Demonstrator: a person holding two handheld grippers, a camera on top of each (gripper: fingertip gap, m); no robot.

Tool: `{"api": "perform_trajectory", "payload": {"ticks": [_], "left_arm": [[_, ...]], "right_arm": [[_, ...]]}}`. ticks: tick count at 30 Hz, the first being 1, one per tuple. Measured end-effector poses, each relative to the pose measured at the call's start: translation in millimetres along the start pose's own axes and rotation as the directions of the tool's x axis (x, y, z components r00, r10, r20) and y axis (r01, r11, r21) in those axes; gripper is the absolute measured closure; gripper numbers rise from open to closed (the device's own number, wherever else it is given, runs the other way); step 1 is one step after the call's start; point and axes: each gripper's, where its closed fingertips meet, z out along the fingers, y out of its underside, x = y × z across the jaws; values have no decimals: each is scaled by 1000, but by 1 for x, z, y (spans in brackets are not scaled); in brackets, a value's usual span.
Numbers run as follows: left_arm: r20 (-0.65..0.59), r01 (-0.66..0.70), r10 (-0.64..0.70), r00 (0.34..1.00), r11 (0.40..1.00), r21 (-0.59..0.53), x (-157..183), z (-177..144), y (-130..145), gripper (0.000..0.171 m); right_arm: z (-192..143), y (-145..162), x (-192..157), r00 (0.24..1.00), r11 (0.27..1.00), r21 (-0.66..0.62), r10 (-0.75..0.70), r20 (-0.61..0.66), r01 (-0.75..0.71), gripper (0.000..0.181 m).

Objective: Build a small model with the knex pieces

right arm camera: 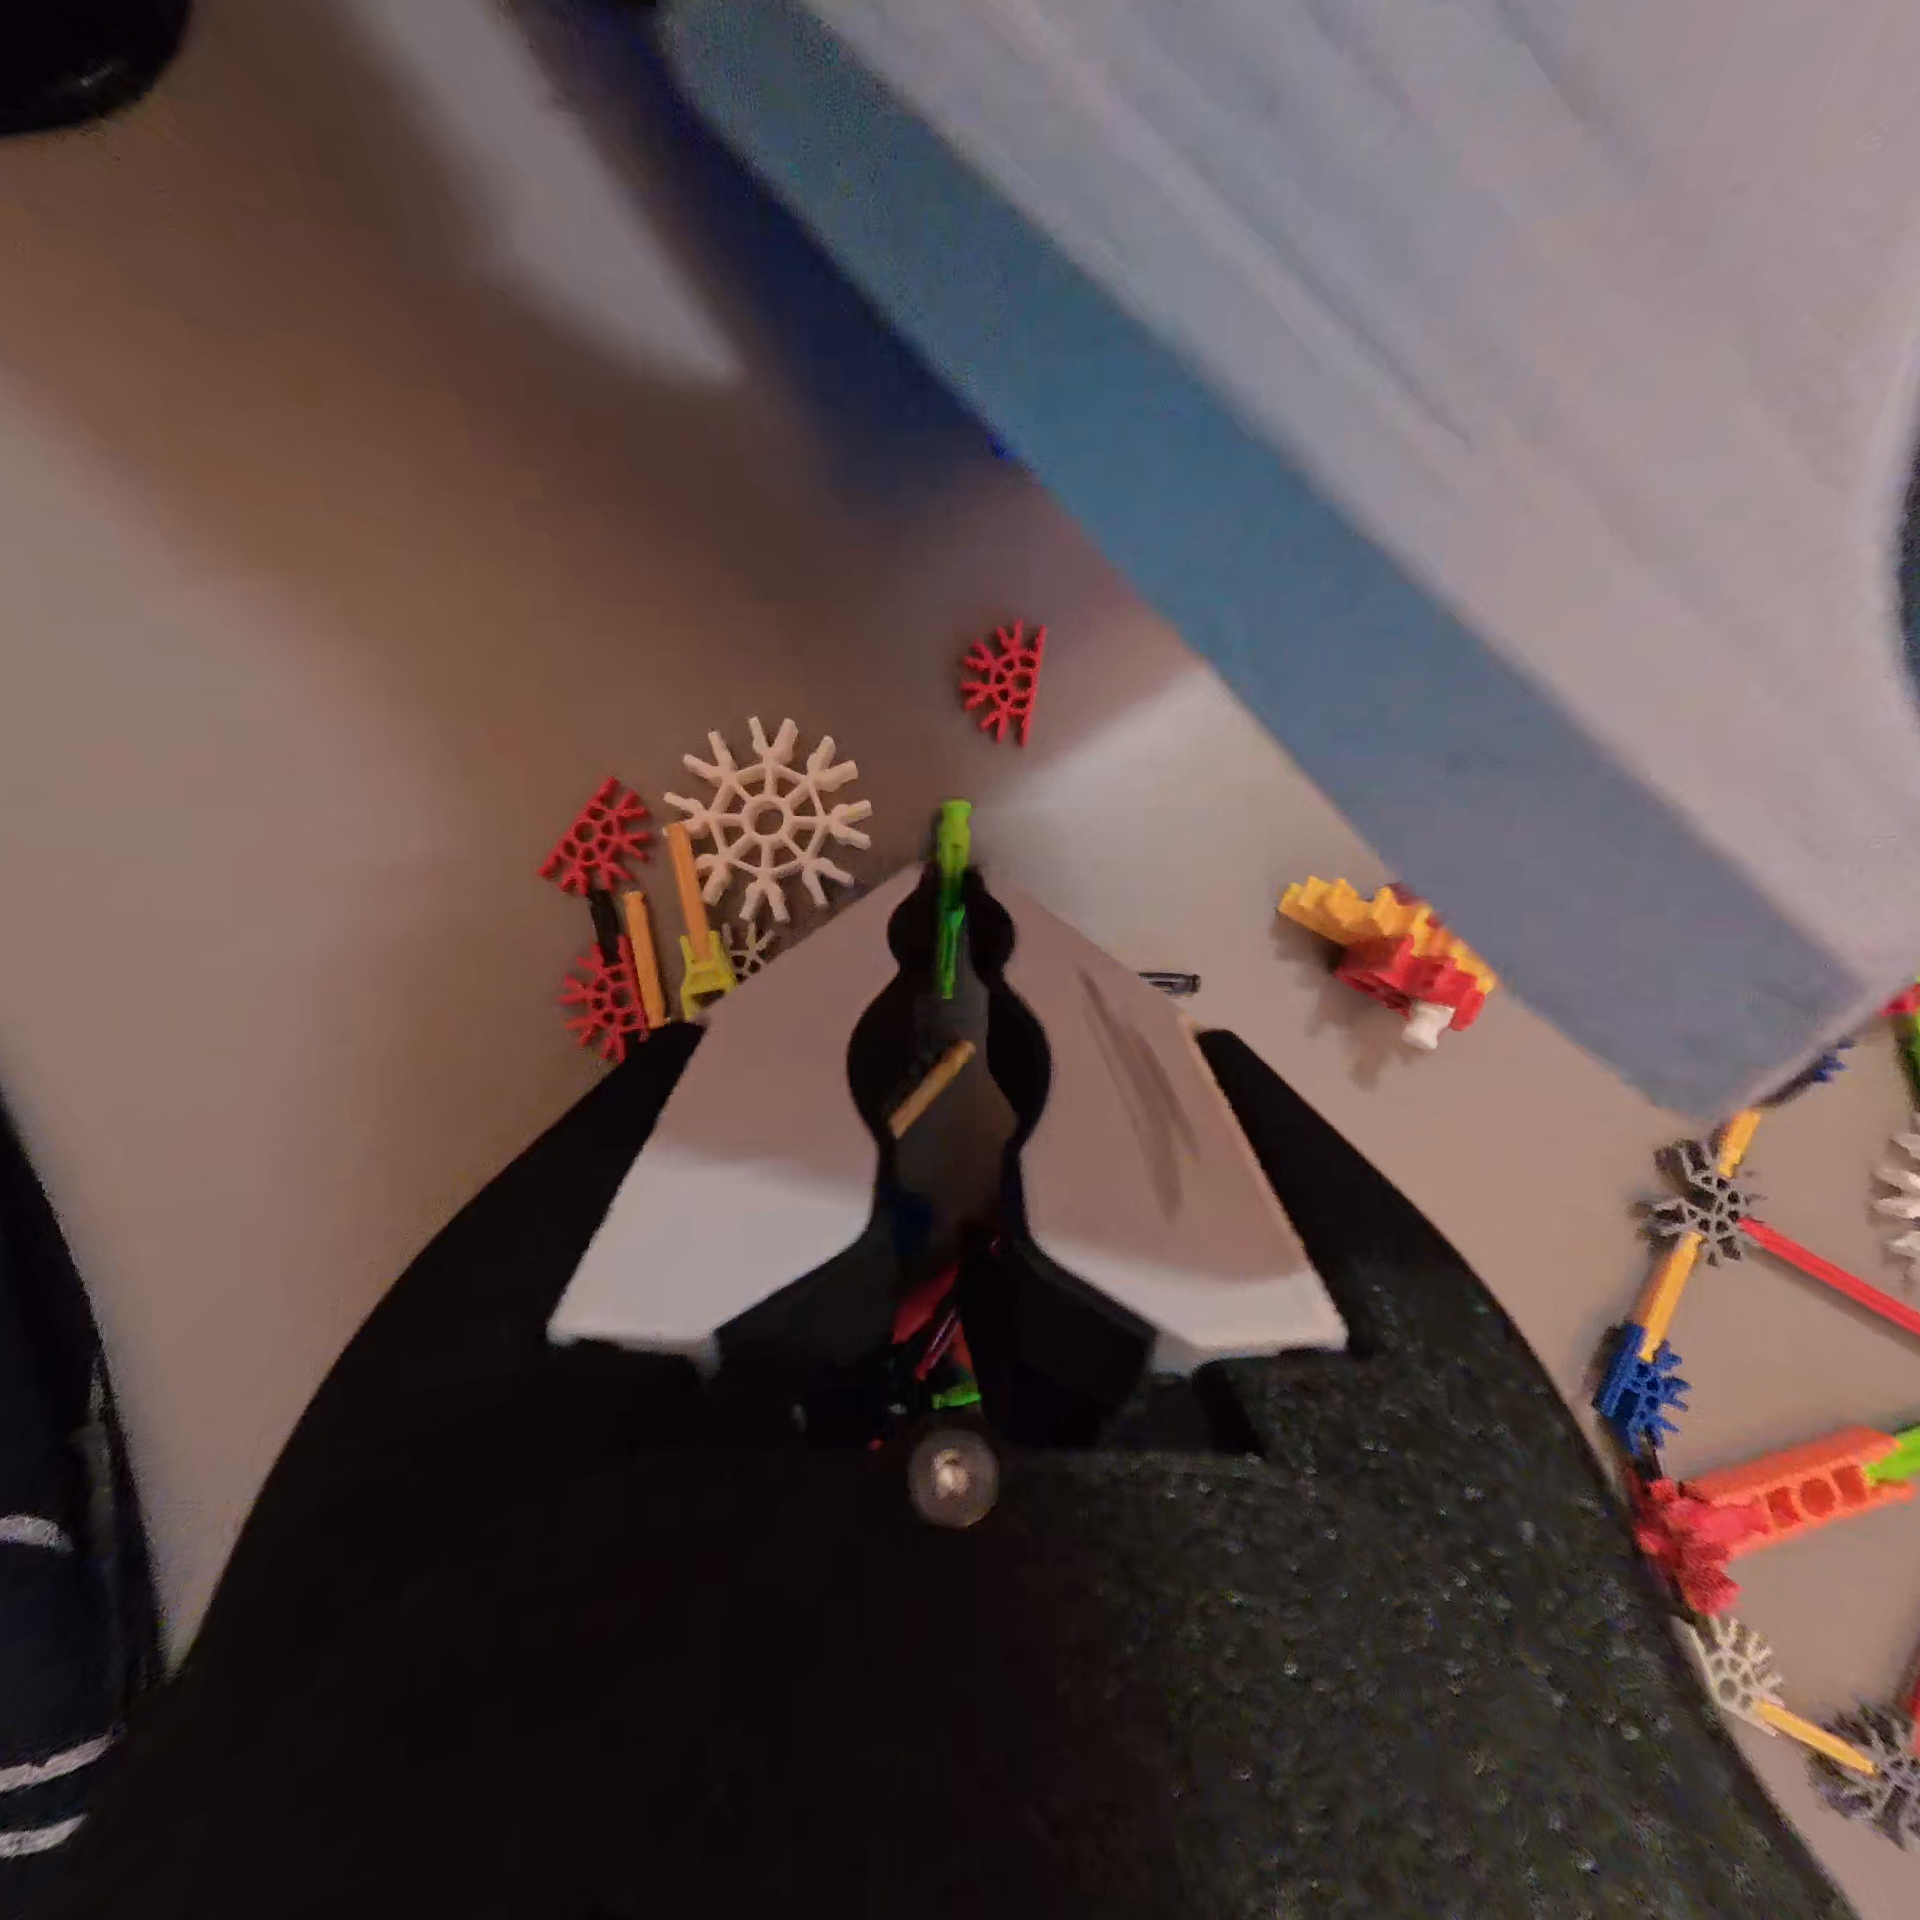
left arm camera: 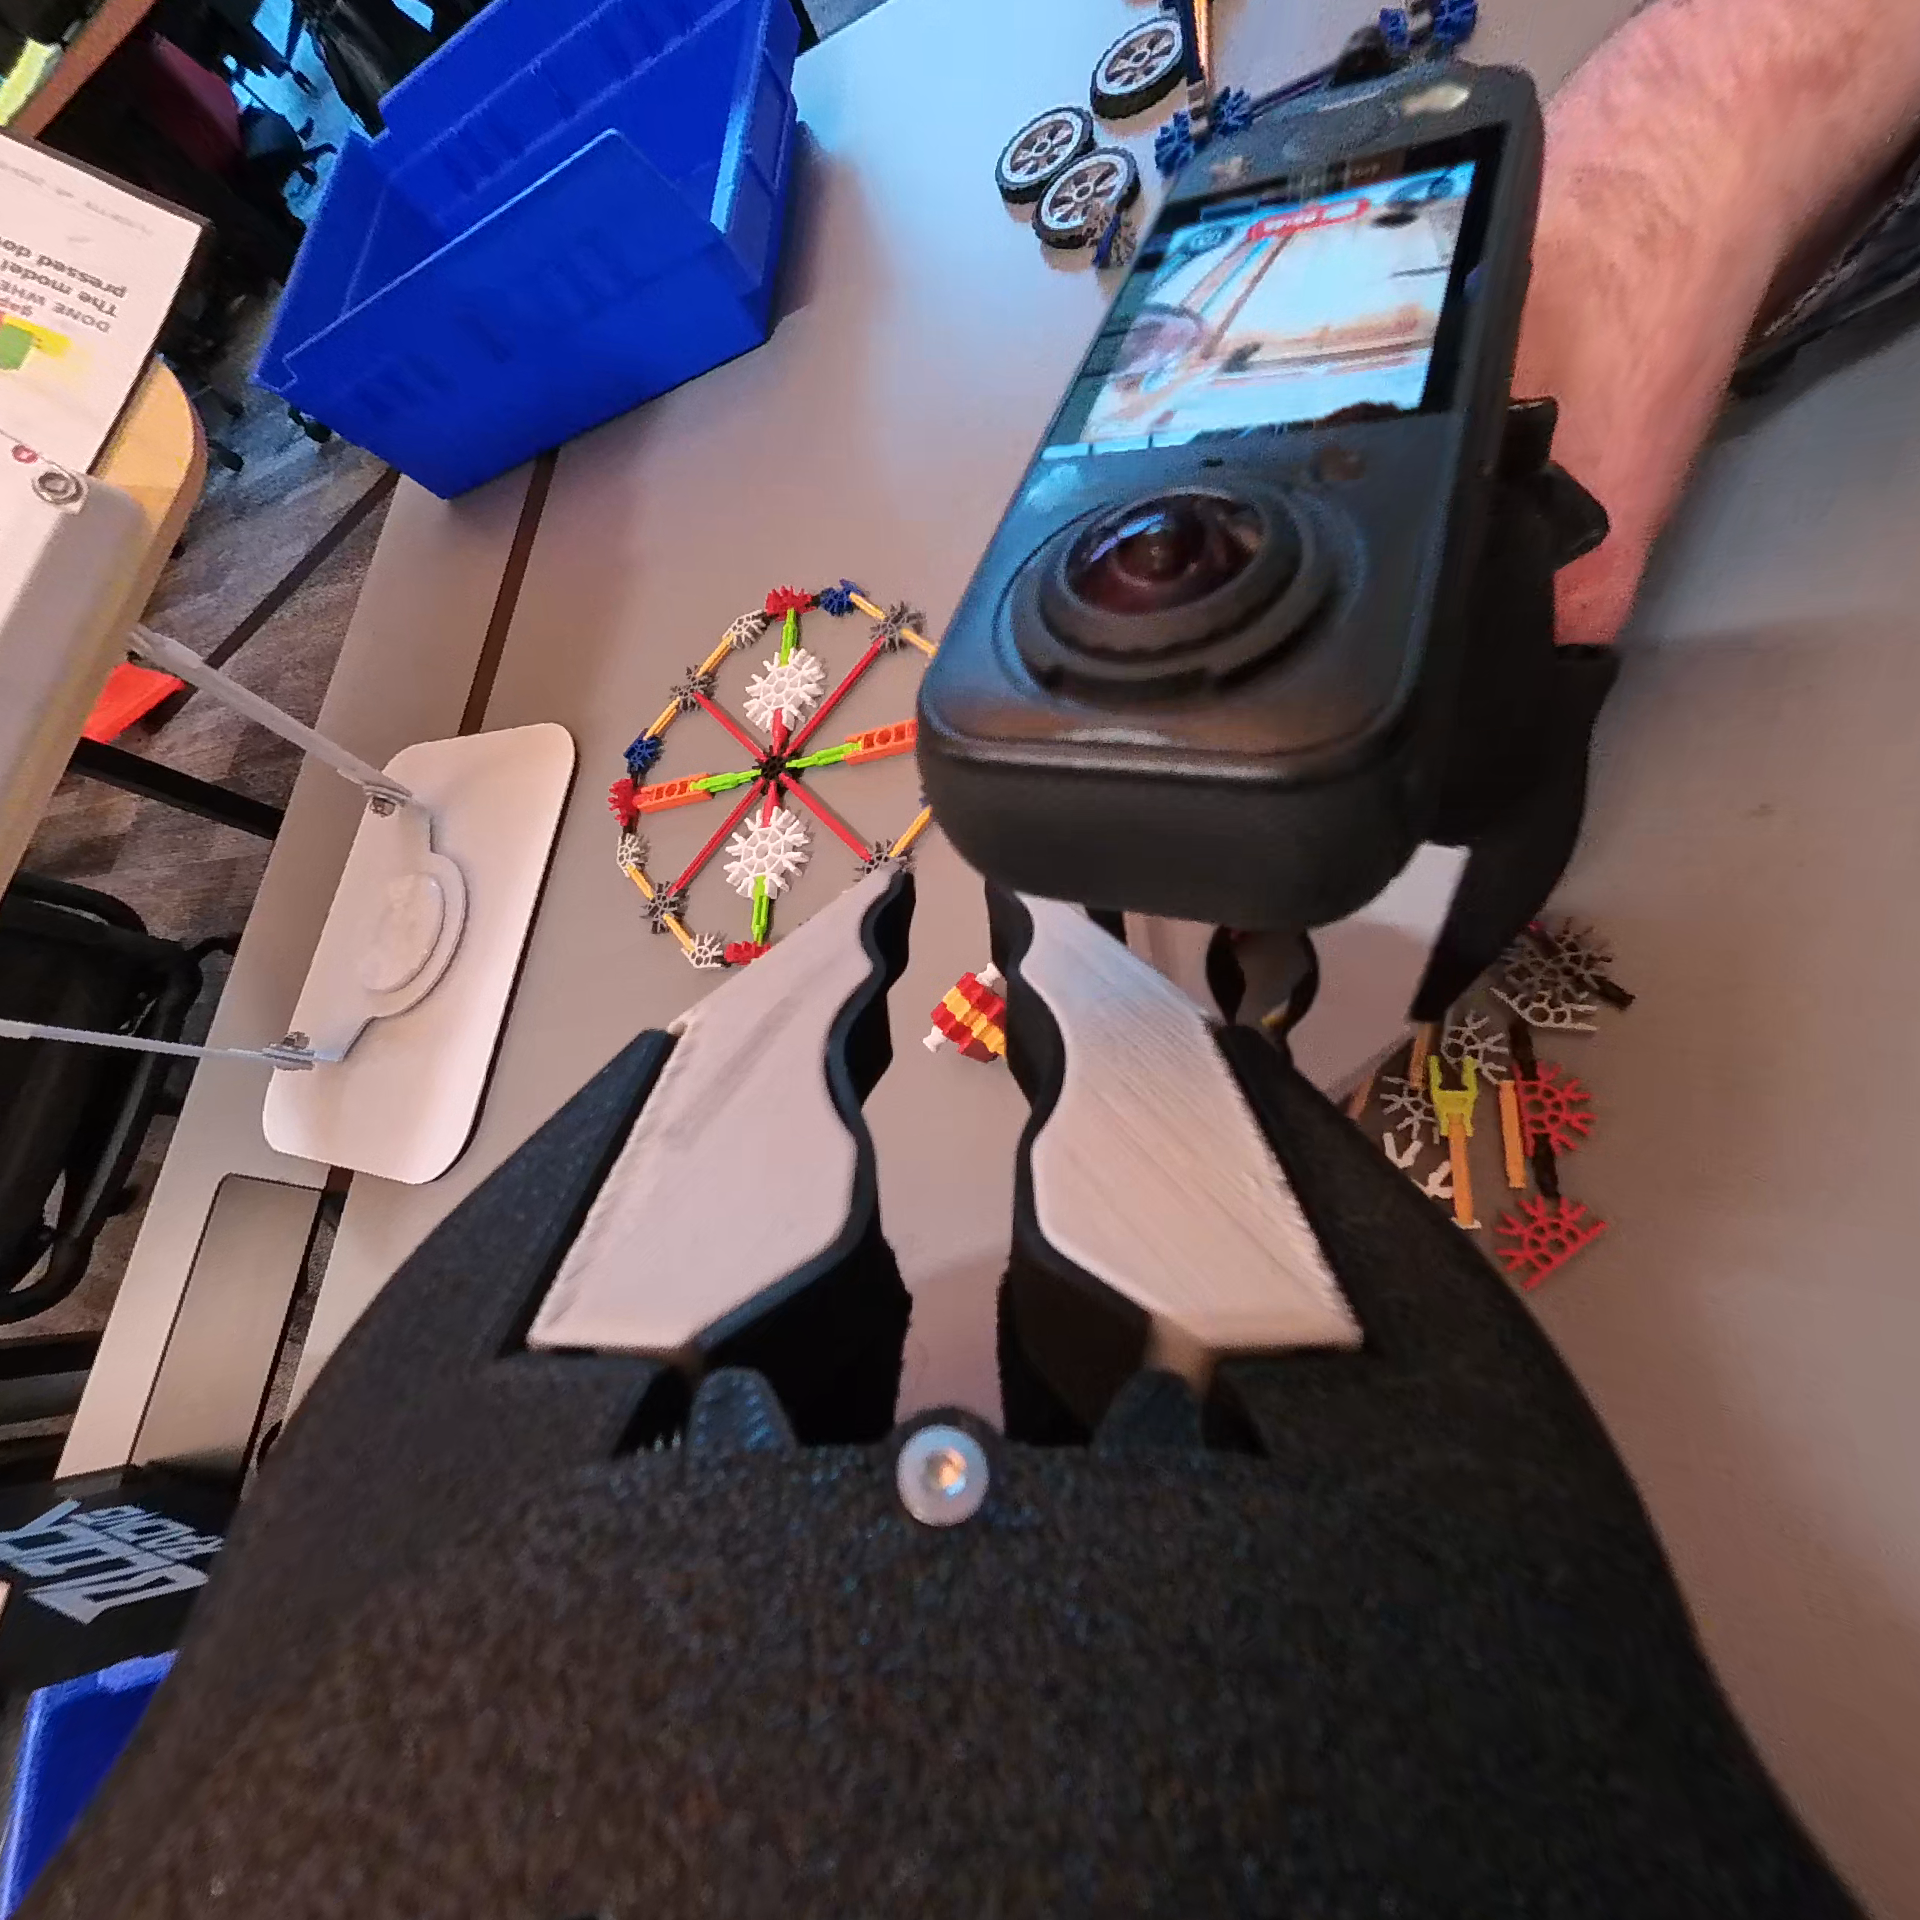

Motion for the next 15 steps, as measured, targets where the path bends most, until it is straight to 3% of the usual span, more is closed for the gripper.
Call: {"api": "perform_trajectory", "payload": {"ticks": [7, 12, 15], "left_arm": [[19, 12, -12, 1000, 1000, -6, -5, -2, 2, 158], [28, 30, -30, 999, 999, -10, -9, -2, 3, 158], [2, 28, -28, 1000, 999, -24, -2, 1, 3, 157]], "right_arm": [[-16, -7, 7, 1000, 996, 85, 3, -2, -2, 177], [-56, -4, 7, 989, 972, 185, -145, -8, 144, 177], [-76, 15, 3, 966, 952, 169, -258, -6, 255, 177]]}}
